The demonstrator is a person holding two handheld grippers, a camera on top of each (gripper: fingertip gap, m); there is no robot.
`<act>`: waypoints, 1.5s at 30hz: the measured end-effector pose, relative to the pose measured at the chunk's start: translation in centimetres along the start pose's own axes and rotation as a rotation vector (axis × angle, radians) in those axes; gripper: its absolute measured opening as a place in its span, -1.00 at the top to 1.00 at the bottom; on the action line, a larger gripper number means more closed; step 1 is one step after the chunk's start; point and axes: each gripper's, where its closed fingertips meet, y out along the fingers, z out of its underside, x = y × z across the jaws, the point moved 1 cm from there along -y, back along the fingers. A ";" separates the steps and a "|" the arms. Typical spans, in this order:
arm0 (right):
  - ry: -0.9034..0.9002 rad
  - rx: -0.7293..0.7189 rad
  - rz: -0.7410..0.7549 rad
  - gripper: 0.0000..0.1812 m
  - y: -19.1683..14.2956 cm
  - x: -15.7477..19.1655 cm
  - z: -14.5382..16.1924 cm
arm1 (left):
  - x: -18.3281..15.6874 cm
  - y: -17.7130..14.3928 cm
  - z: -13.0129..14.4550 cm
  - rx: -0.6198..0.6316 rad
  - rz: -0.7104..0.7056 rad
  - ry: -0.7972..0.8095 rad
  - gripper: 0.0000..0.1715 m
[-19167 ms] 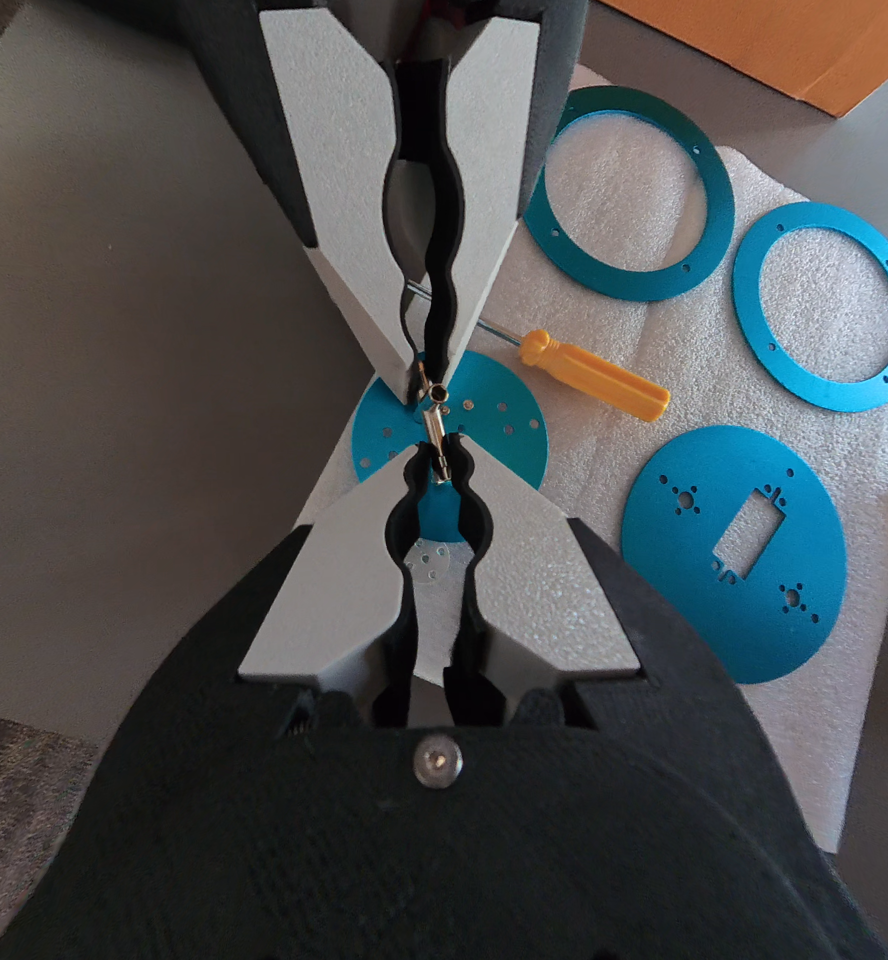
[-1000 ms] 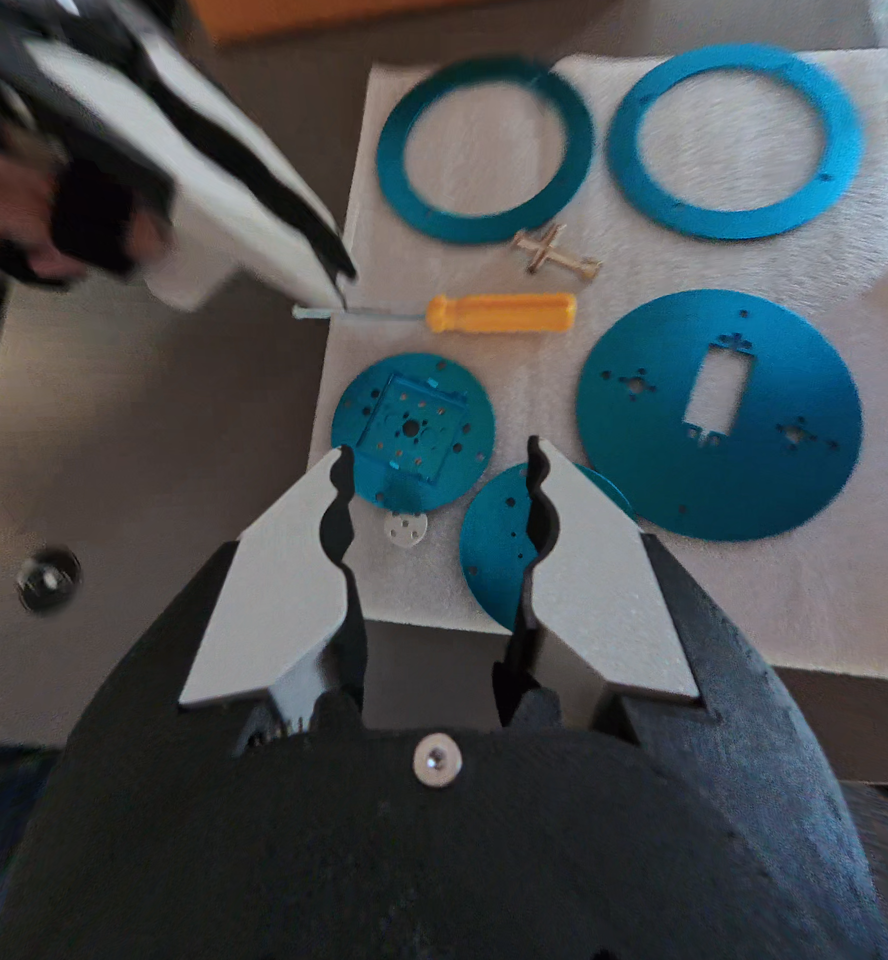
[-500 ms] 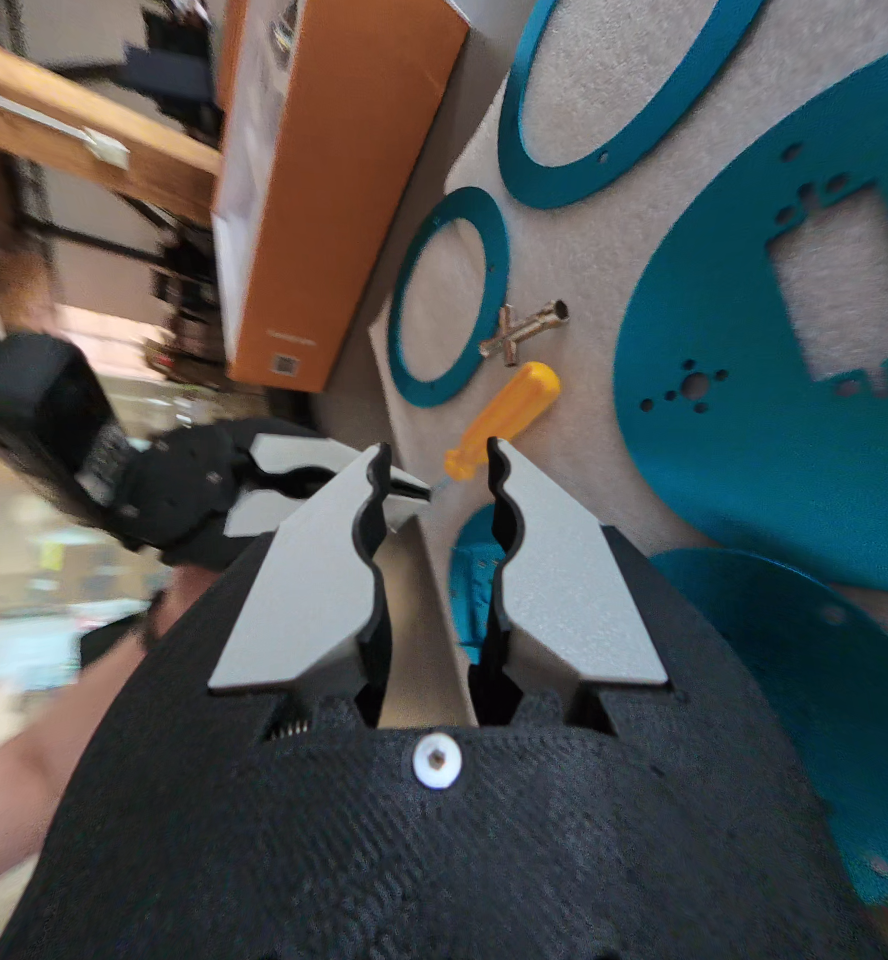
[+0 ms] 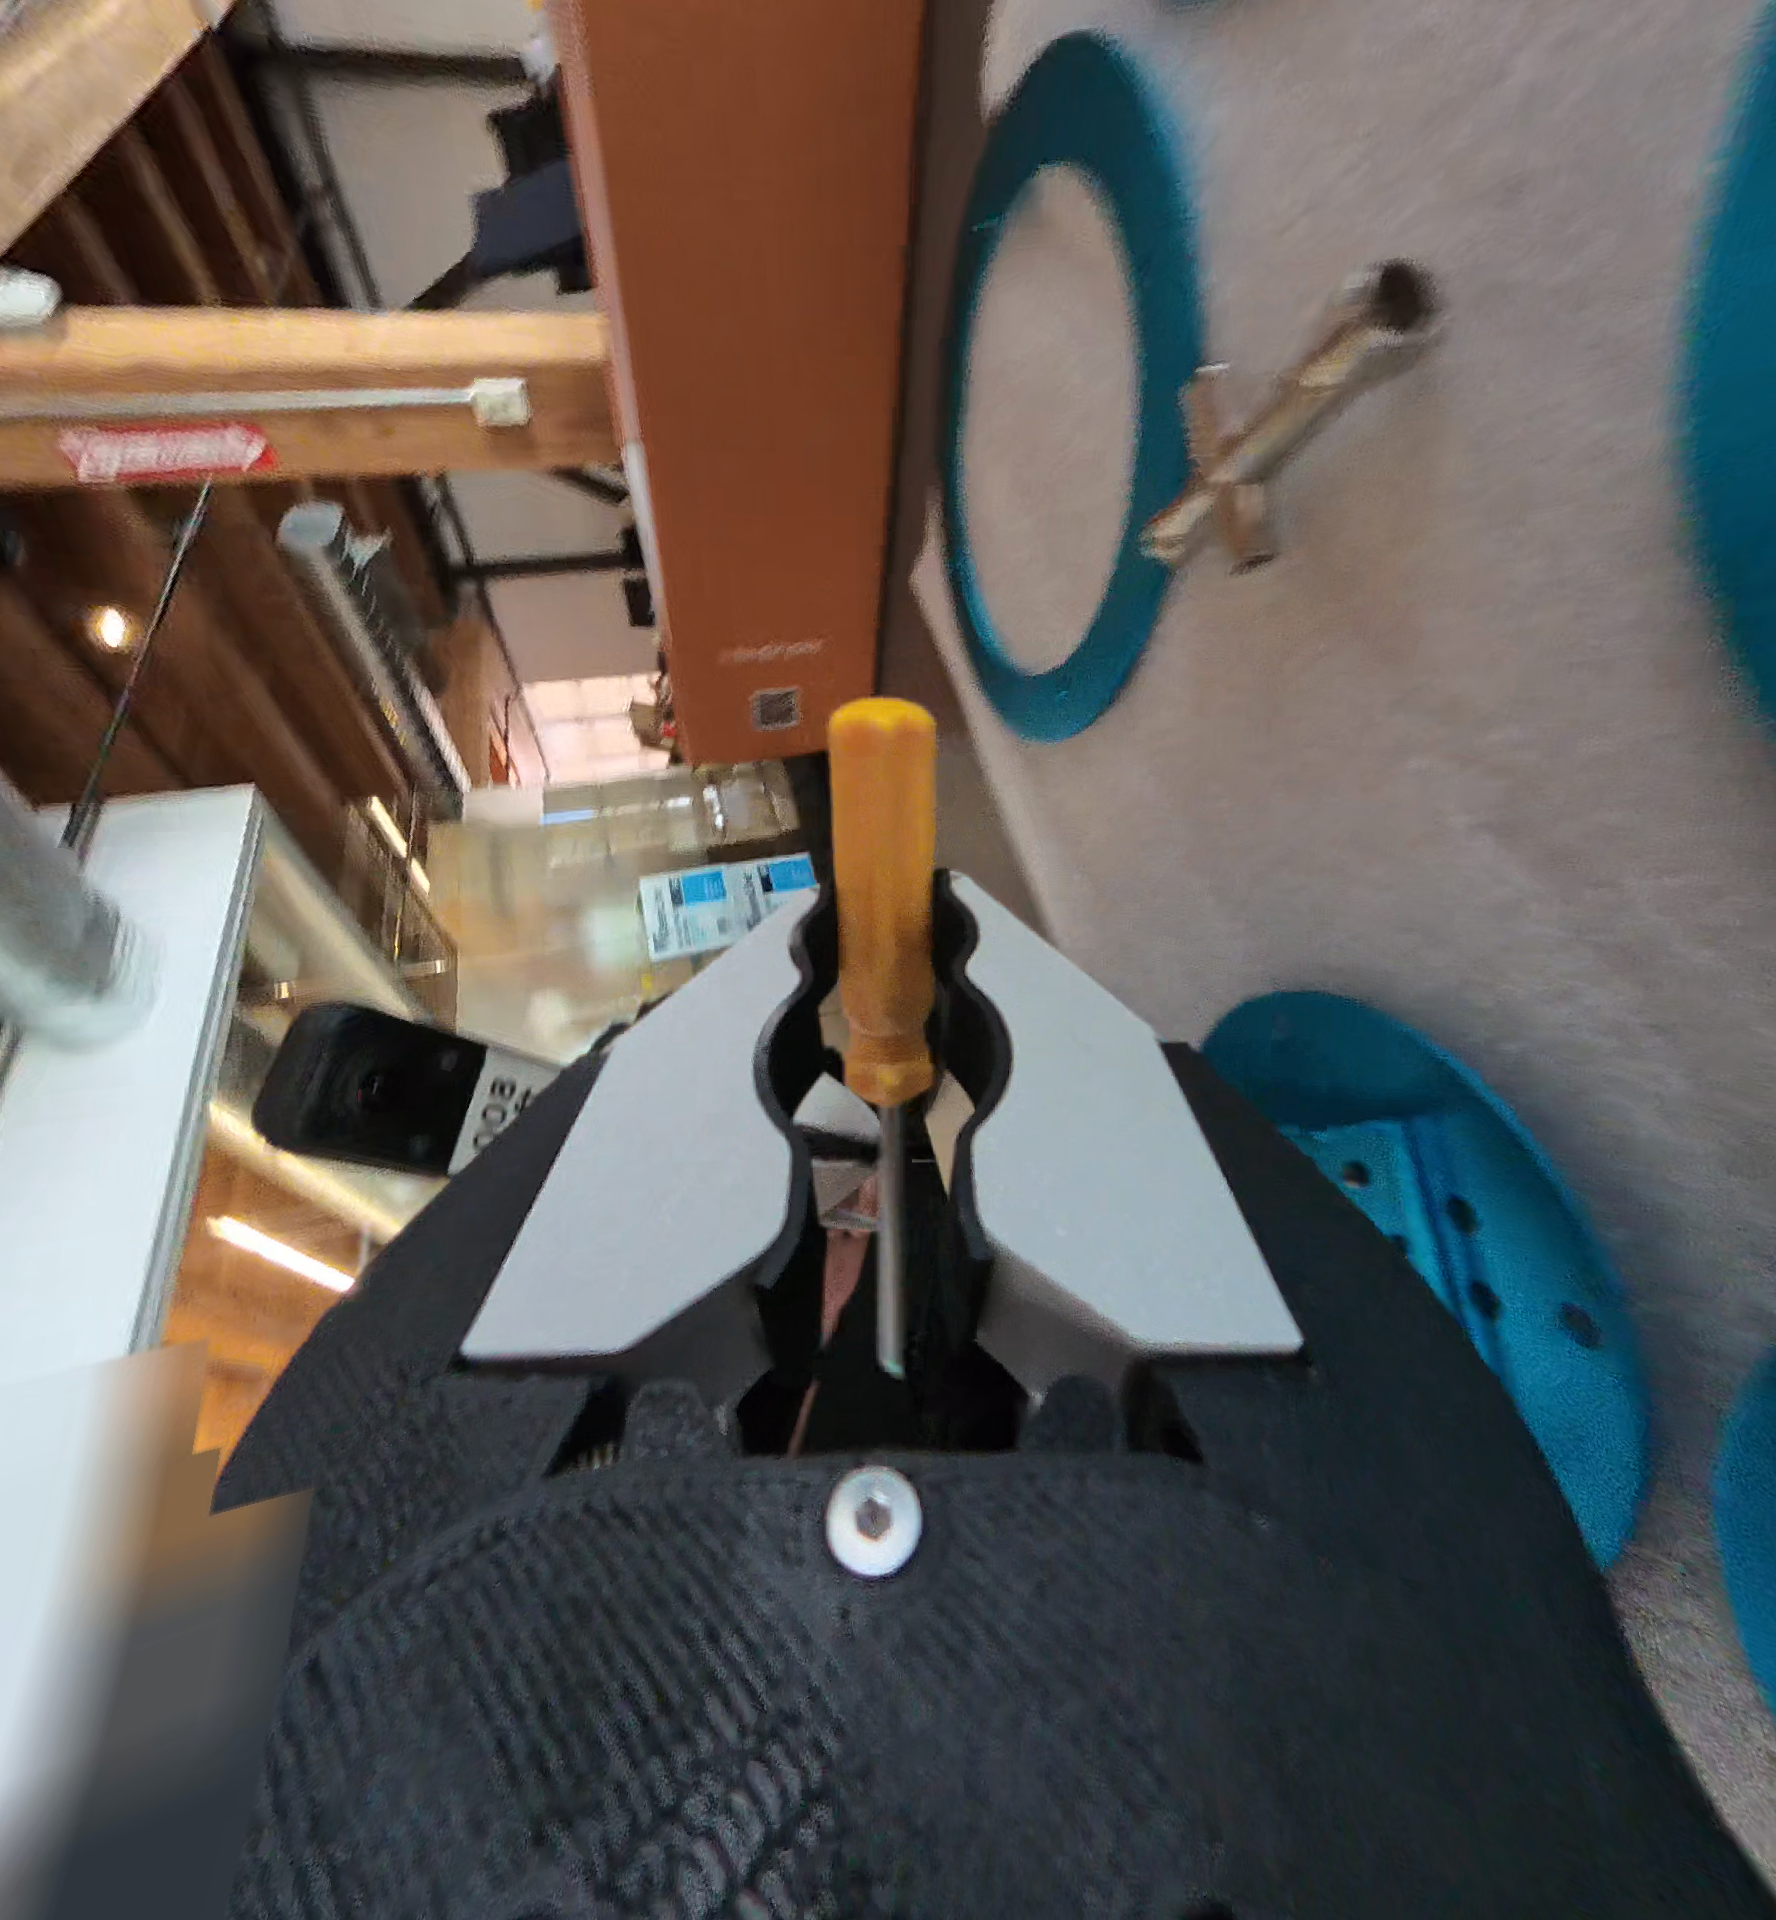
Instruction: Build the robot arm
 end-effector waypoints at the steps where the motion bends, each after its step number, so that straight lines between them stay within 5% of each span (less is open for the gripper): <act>1: -0.063 -0.003 -0.028 0.82 -0.3 0.8 0.3 | -0.7 -0.4 -0.5 -0.038 0.038 -0.007 1.00; 5: -0.290 -0.187 -0.178 0.82 -4.2 7.3 0.7 | -3.5 -4.8 -1.9 -0.109 0.227 -0.241 0.72; 9: -0.832 -0.451 -0.293 0.82 -11.1 22.5 4.5 | -7.7 -12.2 -1.0 -0.218 0.189 -0.250 0.75; 14: -1.416 -0.673 -0.075 0.82 -17.3 38.2 13.4 | -15.7 -18.3 0.4 -0.181 0.215 -0.121 0.75; 20: -1.547 -0.986 -0.061 0.81 -27.8 51.0 23.0 | -24.3 -22.6 -4.4 -0.161 0.351 0.170 0.74; 24: -1.603 -1.147 -0.293 0.82 -38.7 61.3 27.9 | -28.4 -24.6 -8.8 -0.247 0.425 0.267 0.70; 27: -1.596 -1.124 -0.420 0.82 -44.1 67.3 29.0 | -30.2 -25.2 -10.9 -0.315 0.454 0.277 0.65; 30: -1.667 -1.166 -0.351 0.82 -46.4 70.8 29.5 | -31.7 -25.5 -11.5 -0.343 0.504 0.255 0.64; 37: -1.816 -1.045 -0.168 0.82 -44.7 75.2 29.8 | -32.1 -25.2 -9.8 -0.332 0.507 0.238 0.65; 43: -1.868 -0.979 -0.187 0.82 -42.6 75.2 30.3 | -30.1 -25.5 -9.0 -0.336 0.430 0.256 0.63; 45: -1.822 -0.937 -0.229 0.82 -41.1 73.5 29.8 | -28.0 -24.5 -8.4 -0.366 0.333 0.284 0.47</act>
